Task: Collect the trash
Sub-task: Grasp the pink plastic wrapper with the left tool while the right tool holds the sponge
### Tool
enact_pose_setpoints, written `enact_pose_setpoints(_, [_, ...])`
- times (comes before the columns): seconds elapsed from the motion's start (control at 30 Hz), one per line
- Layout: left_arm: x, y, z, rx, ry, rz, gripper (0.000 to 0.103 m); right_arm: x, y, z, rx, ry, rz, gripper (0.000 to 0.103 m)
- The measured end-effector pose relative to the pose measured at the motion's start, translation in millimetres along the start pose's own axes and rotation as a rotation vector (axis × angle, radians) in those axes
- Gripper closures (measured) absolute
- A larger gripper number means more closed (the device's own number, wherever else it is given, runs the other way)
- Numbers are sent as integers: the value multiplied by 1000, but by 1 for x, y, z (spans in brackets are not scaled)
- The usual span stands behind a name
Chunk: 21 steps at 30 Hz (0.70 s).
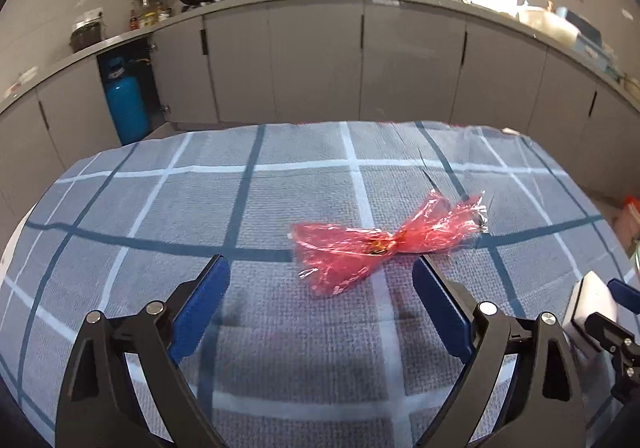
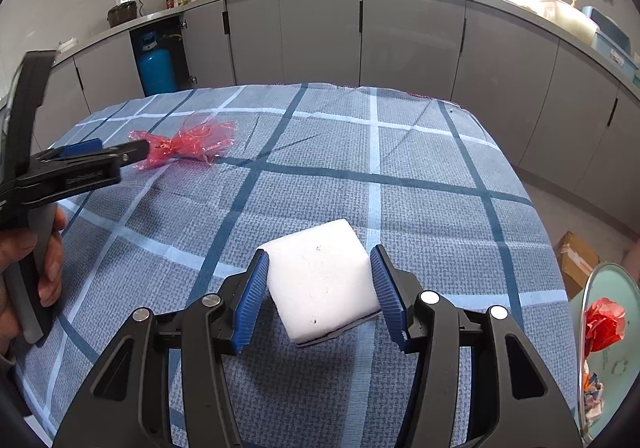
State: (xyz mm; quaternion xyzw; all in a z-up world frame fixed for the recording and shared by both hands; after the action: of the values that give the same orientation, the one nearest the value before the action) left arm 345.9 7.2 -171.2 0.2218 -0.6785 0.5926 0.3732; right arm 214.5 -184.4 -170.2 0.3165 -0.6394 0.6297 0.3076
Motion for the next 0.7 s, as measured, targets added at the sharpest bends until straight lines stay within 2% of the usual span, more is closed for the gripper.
enact_pose_setpoints(0.03, [-3,-1,2,-6,5,-7,14,0,0,0,1,1,-1,50])
enact_pose_setpoints(0.07, [-8,-3,4,-16,16,-22,22,0,0,0,2,1,-1,50])
enact_pose_setpoints(0.17, [-21,-2,11,-40,50,-81,55,-1,0,-2,11,4,-5,50])
enact_pose_setpoints(0.23, [-20,-1,14,-52,69,-74,61,-1,0,-2,12,4,-8,50])
enact_pose_setpoints(0.3, [-17,2,18,-71,61,-69,75,-2,0,-2,11,3,-9,50])
enact_pose_setpoints(0.37, [-15,5,23,-87,57,-64,79,-1,0,-2,12,4,-5,50])
enact_pose_setpoints(0.53, [3,17,28,-85,13,-43,81,8,-1,-2,12,11,45,51])
enact_pose_setpoints(0.7, [48,34,48,-76,-32,25,81,20,1,7,-25,-10,92,52])
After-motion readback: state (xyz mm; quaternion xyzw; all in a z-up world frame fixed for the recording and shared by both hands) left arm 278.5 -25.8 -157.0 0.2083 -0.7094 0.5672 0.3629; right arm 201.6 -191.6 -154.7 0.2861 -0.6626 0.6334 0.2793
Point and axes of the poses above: each gripper's, at about its wrist camera, not at the fingertips, and x roughly against the way its jaws point, z to its right, y to its underside, the point moved 7 cm from there along -x, roughly the way its jaws point, and after that the axes turned 9 degrees about -z, right-handed, at the moved point
